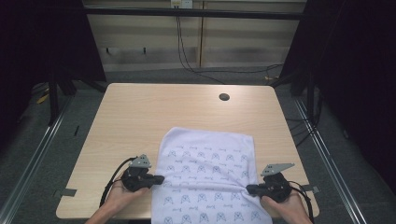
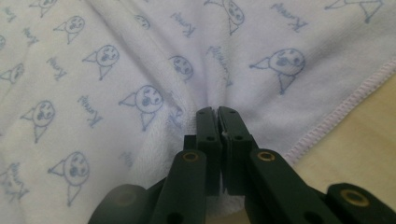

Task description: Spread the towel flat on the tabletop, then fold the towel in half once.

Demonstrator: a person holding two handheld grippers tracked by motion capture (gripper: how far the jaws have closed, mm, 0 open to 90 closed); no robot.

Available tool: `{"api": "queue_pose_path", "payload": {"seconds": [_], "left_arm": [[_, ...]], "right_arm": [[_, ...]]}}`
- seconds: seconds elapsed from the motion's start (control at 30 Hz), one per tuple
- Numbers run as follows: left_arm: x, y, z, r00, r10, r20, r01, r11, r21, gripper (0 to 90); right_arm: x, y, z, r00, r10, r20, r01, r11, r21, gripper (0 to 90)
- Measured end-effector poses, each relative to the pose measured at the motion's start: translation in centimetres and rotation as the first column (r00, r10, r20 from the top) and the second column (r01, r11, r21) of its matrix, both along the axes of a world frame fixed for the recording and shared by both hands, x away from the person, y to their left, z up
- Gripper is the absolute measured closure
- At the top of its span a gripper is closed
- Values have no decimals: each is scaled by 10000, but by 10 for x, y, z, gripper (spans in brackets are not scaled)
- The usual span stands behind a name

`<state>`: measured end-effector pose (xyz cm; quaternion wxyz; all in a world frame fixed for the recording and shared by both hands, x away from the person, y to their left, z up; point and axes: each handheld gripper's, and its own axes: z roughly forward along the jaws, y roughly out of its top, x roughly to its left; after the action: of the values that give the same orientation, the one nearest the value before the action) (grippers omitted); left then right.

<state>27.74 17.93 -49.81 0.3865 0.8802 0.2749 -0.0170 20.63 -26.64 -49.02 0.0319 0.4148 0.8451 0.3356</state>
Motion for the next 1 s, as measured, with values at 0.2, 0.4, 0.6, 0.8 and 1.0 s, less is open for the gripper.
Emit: {"api": "queue_pose_path", "payload": {"seconds": [0.2, 0.4, 0.6, 0.8, 1.0], "left_arm": [[-26, 4, 0, 9980, -487, -412, 479, 9986, -208, 891], [-3, 10, 9, 9994, -123, -310, 86, 9934, -1144, 801], [48, 13, 17, 9923, 1133, 492, -1066, 9868, -1219, 795], [94, 18, 13, 9640, 2603, 550, -2493, 9559, -1552, 810], [126, 19, 2, 9489, 3154, 115, -3099, 9380, -1552, 737]], "right_arm": [[-14, 6, 3, 9977, 603, -301, -606, 9981, -85, 816], [20, -13, 18, 9925, -469, 1129, 394, 9969, 677, 715], [87, -34, 20, 9685, -1760, 1760, 1676, 9839, 615, 709], [136, -36, 10, 9554, -2294, 1862, 2228, 9733, 560, 650], [147, -31, 2, 9538, -2374, 1844, 2314, 9714, 534, 633]]}}
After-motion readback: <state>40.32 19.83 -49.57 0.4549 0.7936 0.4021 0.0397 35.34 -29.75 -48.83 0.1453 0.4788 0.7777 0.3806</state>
